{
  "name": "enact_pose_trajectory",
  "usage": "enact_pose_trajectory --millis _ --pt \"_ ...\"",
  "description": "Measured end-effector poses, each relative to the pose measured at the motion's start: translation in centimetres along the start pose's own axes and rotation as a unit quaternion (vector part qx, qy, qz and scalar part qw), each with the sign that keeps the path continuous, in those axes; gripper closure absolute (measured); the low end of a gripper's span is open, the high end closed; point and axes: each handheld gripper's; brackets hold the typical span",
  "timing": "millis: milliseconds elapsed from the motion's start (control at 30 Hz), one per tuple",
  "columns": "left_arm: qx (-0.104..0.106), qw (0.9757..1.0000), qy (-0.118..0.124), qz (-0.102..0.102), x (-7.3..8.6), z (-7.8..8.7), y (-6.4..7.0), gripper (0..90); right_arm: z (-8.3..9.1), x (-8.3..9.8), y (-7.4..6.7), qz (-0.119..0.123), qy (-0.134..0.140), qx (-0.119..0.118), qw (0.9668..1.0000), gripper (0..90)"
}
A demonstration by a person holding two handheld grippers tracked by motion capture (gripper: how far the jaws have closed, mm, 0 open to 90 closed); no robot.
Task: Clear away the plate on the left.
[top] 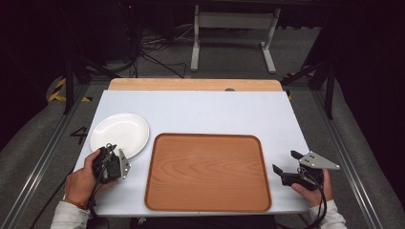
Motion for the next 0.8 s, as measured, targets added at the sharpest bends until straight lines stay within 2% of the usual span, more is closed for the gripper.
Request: enact_pose_trajectory --millis 167,233,267,400,433,500,533,600,633,800 --pt "0.016 0.9997 -0.008 -0.018 -0.3 -0.1 0.3 61.9 0.0 0.0 -0.1 0.001 0.004 -0.008 1.0000 11.1" --pt "0.030 0.9992 -0.013 -0.023 -0.4 -0.3 0.5 73.9 0.0 -0.1 -0.2 0.003 0.005 -0.009 0.9999 11.1" --pt "0.026 0.9993 -0.012 -0.025 -0.5 -0.3 0.6 78.2 0.0 -0.1 -0.2 0.004 0.006 -0.010 0.9999 11.1" --pt "0.021 0.9993 -0.010 -0.028 -0.6 -0.4 0.7 79.4 0.0 -0.1 -0.1 0.004 0.003 -0.008 1.0000 11.1" --pt "0.017 0.9992 -0.010 -0.035 -0.6 -0.4 0.8 80.0 0.0 0.0 -0.1 0.004 0.003 -0.007 1.0000 11.1" --pt "0.005 0.9987 -0.011 -0.050 -0.9 -0.4 0.9 81.2 0.0 -0.1 -0.1 0.002 0.004 -0.007 1.0000 11.1" --pt "0.001 0.9987 -0.013 -0.049 -1.0 -0.4 1.1 82.0 0.1 -0.2 -0.1 -0.001 0.006 -0.010 0.9999 11.1" --pt "-0.017 0.9977 -0.007 -0.065 -1.2 -0.3 1.2 85.0 0.3 -0.4 -0.1 -0.008 0.014 -0.015 0.9998 11.1" --pt "-0.036 0.9972 -0.003 -0.066 -1.4 0.0 1.2 86.1 0.3 -0.4 -0.2 -0.006 0.015 -0.014 0.9998 11.1" --pt "-0.046 0.9966 0.001 -0.068 -1.6 0.1 1.1 87.1 0.3 -0.2 0.0 -0.006 0.012 -0.011 0.9998 11.1"
Point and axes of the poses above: each handheld gripper's, and its own axes: z roughly backward along the jaws, x roughly out of its underside, y roughly to its right, and after that the axes turned 5 degrees about z, right-handed
